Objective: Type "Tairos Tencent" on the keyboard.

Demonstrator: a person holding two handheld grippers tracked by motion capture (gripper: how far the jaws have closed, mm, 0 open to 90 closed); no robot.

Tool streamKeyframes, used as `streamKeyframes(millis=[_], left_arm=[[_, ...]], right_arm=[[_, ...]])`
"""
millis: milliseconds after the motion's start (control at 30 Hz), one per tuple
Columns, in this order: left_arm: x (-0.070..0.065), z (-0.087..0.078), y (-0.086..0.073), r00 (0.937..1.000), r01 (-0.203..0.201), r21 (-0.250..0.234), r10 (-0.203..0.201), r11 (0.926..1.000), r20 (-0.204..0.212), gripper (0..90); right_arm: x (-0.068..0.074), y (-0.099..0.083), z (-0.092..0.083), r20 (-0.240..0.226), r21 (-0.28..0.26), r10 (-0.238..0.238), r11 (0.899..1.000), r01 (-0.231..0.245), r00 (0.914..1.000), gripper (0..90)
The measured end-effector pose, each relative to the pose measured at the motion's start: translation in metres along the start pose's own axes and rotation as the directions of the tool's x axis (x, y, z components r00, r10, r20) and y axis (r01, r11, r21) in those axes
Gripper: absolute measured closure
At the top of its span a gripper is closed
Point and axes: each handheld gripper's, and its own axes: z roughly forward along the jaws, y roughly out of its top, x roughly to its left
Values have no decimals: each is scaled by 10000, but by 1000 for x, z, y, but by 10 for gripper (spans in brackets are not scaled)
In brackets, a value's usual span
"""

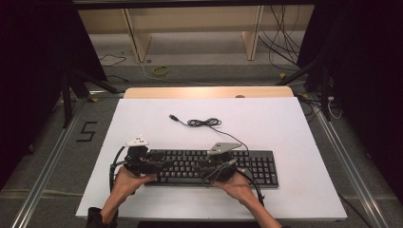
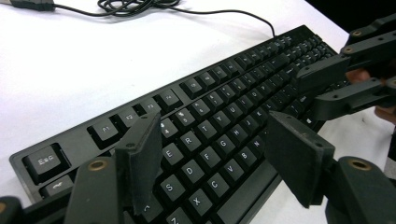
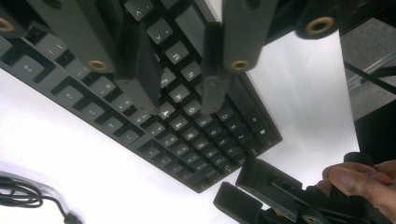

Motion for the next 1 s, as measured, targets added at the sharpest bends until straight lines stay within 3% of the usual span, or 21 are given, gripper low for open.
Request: streamKeyframes(millis=[467, 1000], left_arm=[[-5, -2, -4, 9996, -126, -392, 136, 9992, 246, 361], [-5, -6, -11, 9995, -164, -740, 183, 9971, 249, 354]], right_arm=[[2, 2, 16, -30, 420, -193, 9989, 194, 9998, 894], [6, 1, 34, -56, 955, -383, 9947, 387, 9992, 900]])
